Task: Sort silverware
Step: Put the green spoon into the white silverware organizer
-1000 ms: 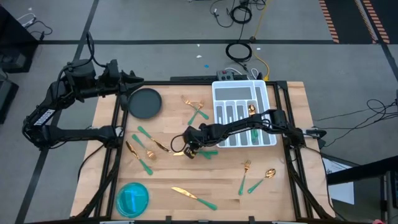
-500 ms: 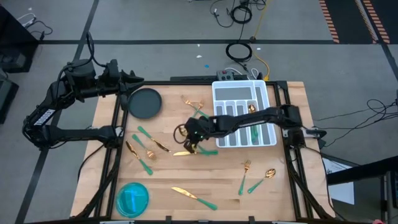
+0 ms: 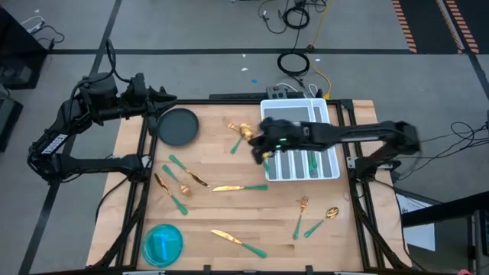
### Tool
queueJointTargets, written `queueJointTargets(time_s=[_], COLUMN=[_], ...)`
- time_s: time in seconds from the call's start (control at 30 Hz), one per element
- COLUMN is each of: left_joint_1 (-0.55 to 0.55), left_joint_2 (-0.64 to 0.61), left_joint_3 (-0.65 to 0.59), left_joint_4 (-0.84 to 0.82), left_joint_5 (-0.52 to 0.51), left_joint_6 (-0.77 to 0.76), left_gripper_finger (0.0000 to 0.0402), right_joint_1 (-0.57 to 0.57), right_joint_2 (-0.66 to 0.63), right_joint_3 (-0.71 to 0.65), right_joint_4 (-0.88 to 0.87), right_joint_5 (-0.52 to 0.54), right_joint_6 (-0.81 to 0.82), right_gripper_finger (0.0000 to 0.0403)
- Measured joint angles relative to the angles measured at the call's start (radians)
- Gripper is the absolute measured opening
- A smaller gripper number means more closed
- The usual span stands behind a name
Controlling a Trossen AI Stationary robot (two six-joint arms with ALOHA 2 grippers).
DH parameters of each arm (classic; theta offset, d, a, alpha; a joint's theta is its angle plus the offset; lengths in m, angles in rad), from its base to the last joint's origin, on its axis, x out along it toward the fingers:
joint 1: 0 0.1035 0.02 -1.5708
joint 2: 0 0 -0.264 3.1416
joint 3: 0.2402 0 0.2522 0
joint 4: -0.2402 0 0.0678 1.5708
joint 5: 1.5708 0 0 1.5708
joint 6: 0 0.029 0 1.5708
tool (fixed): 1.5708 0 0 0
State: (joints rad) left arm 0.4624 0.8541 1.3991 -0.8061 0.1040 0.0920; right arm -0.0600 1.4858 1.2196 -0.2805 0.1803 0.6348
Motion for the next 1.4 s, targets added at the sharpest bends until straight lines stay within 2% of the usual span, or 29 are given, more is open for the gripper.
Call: queueJointTargets(time_s=[0.17, 0.33, 0.5, 0.57, 0.7, 0.93, 1.1, 1.4], left_joint_1=[0.000, 0.000, 0.000, 0.000, 0.000, 0.000, 0.000, 0.000], left_joint_2=[-0.007, -0.005, -0.006, -0.005, -0.004, 0.004, 0.017, 0.036], left_joint_3=[0.000, 0.000, 0.000, 0.000, 0.000, 0.000, 0.000, 0.000], left_joint_4=[0.003, 0.011, 0.025, 0.033, 0.038, 0.037, 0.037, 0.037], left_joint_5=[0.000, 0.000, 0.000, -0.001, -0.006, -0.042, -0.054, -0.055], left_joint_6=[0.006, 0.036, 0.040, 0.024, 0.018, 0.018, 0.019, 0.020], left_gripper_finger=[0.0082, 0.0082, 0.0082, 0.0082, 0.0082, 0.0082, 0.0082, 0.0082], right_joint_1=[-0.029, -0.032, -0.032, -0.032, -0.032, -0.032, -0.033, -0.056], right_joint_2=[-0.268, -0.452, -0.550, -0.594, -0.648, -0.599, -0.461, -0.071], right_joint_3=[-0.355, -0.657, -0.814, -0.830, -0.776, -0.491, -0.273, 0.001], right_joint_4=[0.383, 0.834, 0.983, 0.882, 0.401, -0.289, -0.708, -1.121], right_joint_5=[0.012, 0.082, 0.129, 0.173, 0.268, 0.330, 0.373, 0.382], right_joint_6=[0.183, 0.323, 0.398, 0.419, 0.487, 0.487, 0.506, 0.452], right_gripper_finger=[0.0000, 0.0000, 0.0000, 0.0000, 0.0000, 0.0000, 0.0000, 0.0000])
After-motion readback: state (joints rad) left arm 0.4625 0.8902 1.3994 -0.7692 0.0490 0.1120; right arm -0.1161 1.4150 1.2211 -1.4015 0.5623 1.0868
